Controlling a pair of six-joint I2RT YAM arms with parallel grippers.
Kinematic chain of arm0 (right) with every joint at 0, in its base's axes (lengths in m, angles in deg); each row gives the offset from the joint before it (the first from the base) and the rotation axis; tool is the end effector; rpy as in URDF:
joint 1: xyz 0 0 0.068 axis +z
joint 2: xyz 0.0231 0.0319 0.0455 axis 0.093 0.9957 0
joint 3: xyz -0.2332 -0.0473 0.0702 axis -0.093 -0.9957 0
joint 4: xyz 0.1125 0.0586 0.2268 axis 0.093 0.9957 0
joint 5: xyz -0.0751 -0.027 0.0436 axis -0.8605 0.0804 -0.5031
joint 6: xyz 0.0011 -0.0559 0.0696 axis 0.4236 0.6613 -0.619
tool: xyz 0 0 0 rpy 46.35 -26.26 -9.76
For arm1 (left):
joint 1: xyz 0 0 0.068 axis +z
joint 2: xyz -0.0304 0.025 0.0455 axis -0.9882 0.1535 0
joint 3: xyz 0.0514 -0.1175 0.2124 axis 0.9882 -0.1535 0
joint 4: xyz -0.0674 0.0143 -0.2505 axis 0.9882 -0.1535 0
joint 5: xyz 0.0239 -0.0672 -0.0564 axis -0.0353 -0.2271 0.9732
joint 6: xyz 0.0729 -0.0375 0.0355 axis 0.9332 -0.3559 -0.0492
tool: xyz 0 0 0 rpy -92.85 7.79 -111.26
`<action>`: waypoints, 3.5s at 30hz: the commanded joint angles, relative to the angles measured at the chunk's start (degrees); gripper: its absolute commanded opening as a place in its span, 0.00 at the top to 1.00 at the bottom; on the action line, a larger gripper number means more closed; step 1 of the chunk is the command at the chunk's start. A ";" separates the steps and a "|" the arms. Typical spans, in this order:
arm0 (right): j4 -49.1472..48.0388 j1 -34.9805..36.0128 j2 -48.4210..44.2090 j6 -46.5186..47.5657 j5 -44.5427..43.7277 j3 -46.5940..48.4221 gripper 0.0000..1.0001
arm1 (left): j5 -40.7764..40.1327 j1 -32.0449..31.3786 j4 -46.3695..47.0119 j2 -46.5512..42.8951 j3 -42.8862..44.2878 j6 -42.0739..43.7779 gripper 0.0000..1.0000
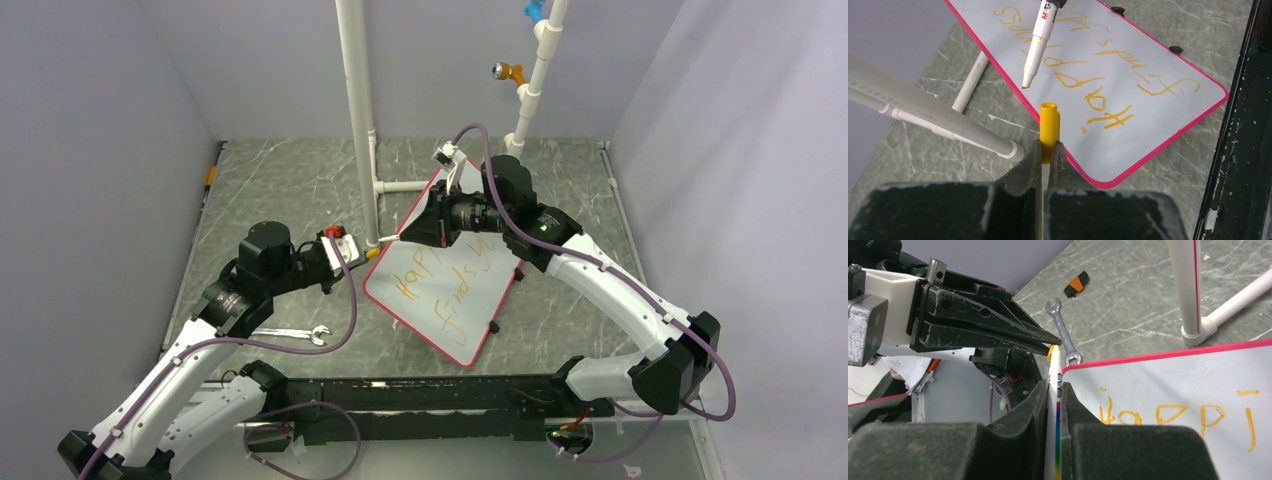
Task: Write a sentence on the whiteboard
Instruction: Close the whiteboard marker at the center of the board.
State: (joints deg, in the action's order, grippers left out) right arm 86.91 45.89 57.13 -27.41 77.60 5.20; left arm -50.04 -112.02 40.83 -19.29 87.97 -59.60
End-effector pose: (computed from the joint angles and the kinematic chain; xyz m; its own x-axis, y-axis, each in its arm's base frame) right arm 0.2244 0.2497 0.3540 -0.5750 -0.0826 -0.8140 -0.7809 0.3522 0.5159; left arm 0.1723 -0.1460 0.3100 0.1061 0.3764 -0.9204 0.8689 0.4151 0.2698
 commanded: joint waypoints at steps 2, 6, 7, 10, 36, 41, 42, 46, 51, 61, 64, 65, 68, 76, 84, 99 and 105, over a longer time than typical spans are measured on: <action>-0.77 0.40 -0.37 0.25 1.11 0.84 1.00 | 0.60 -0.25 2.52 -0.31 0.13 -0.41 1.00; -1.52 0.73 -0.15 -0.26 1.92 0.47 1.00 | 0.45 -0.18 2.50 -0.25 0.18 -0.51 1.00; -1.62 0.83 -0.10 -0.30 2.02 0.43 1.00 | 0.38 -0.22 2.53 -0.32 0.22 -0.58 1.00; -0.97 1.06 0.27 -0.03 1.54 0.60 1.00 | 0.36 -0.18 2.58 -0.44 0.18 -0.58 1.00; -0.37 1.28 0.52 0.77 -1.25 -0.82 1.00 | -0.02 -0.19 2.47 -0.52 0.24 -0.69 1.00; -1.13 1.28 -1.03 0.55 -1.00 -0.68 1.00 | -0.26 -0.23 2.50 -0.55 0.16 -0.69 1.00; -1.04 1.27 -1.16 0.59 -1.00 -0.64 1.00 | -0.34 -0.20 2.50 -0.47 0.17 -0.69 1.00; -0.69 1.28 -1.35 0.69 -0.91 -0.59 1.00 | -0.38 -0.23 2.34 -0.11 0.37 -0.78 1.00; -0.99 1.28 -1.53 0.53 -0.84 -1.02 1.00 | -0.89 -0.24 2.15 0.31 0.53 -0.91 1.00; -1.34 1.43 -1.56 0.25 -0.38 -2.09 1.00 | -1.08 -0.26 2.51 0.22 0.53 -1.55 1.00; -1.43 1.53 -1.57 0.16 -0.30 -2.30 1.00 | -1.12 -0.20 2.51 0.35 0.53 -1.65 1.00; -1.51 1.53 -1.52 0.16 -0.23 -2.30 1.00 | -1.06 -0.25 2.50 0.38 0.58 -1.77 1.00; -1.81 1.80 -1.03 -0.01 -0.06 -2.31 1.00 | -0.84 -0.20 2.69 0.39 0.56 -1.82 1.00; -1.77 2.42 1.41 0.31 -0.20 -0.81 1.00 | -0.07 -0.20 2.78 0.14 0.53 -1.83 1.00; -0.12 3.12 4.61 1.61 -0.47 2.31 1.00 | 0.66 -0.26 2.61 0.28 0.49 -1.65 1.00; 3.29 4.31 8.53 4.08 -0.98 6.27 1.00 | -0.09 -0.24 2.80 -0.47 0.30 -1.56 1.00; 1.89 4.26 7.43 3.93 -1.70 3.17 1.00 | -0.20 -0.20 3.55 -1.56 -0.23 -1.83 1.00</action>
State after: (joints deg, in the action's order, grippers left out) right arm 90.70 48.95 64.75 -24.11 76.20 9.99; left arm -55.00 -111.50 37.77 -19.18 87.44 -60.59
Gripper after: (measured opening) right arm 0.121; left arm 0.031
